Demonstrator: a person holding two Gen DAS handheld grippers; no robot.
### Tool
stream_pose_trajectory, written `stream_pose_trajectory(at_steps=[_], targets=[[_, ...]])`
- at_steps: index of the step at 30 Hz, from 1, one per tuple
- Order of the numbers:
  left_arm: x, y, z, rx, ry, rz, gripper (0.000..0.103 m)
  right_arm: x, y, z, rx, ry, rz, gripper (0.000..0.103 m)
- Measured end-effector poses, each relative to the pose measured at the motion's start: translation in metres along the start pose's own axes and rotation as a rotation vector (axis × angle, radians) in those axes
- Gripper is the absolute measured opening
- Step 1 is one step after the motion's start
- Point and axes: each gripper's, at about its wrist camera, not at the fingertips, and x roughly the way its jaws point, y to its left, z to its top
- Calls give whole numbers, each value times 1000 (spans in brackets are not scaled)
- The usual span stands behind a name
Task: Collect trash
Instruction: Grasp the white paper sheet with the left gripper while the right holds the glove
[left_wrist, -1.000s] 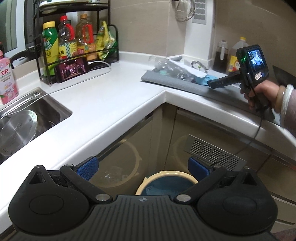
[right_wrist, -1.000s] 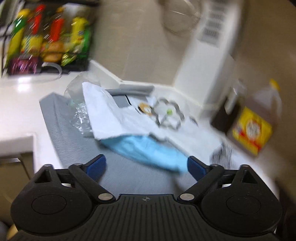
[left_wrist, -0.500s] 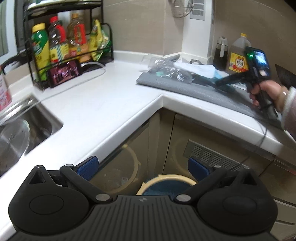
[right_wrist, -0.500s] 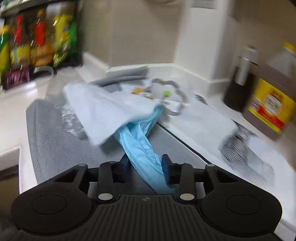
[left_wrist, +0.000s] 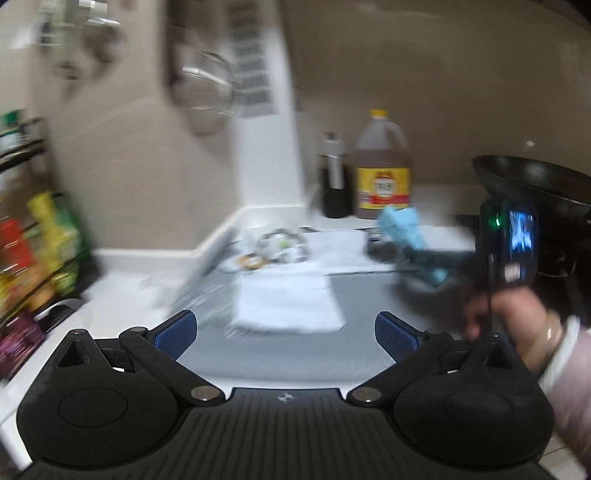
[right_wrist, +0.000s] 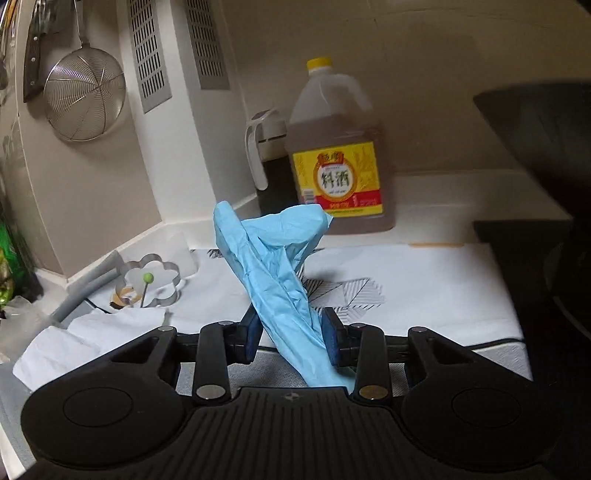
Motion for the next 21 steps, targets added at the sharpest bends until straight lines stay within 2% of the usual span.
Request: stream_pose_trajectory(at_steps=[2,4,8,11,18,19,21], targets=[[44,-5,25,27,58,-63,103,4,-5,-1,51,11,66,37],[90,-8,44,20,130,-91,103,9,-14,-2,115,34,96,37],[177,-27,73,-17,260,-63,103,9,-13,-3,126,39,105,37],[227,-31,81,-38,351,-49,103,11,-16,-3,147,48,114,37],[286,-35,59,5,493,1,103,11,-16,-3,160,57,121,37],[287,-34,55,1,493,7,103,11,-15,-3,161,58,121,37],[285,-30,52,-40,465,6,93,11,-16,-3,168,62,126,37]])
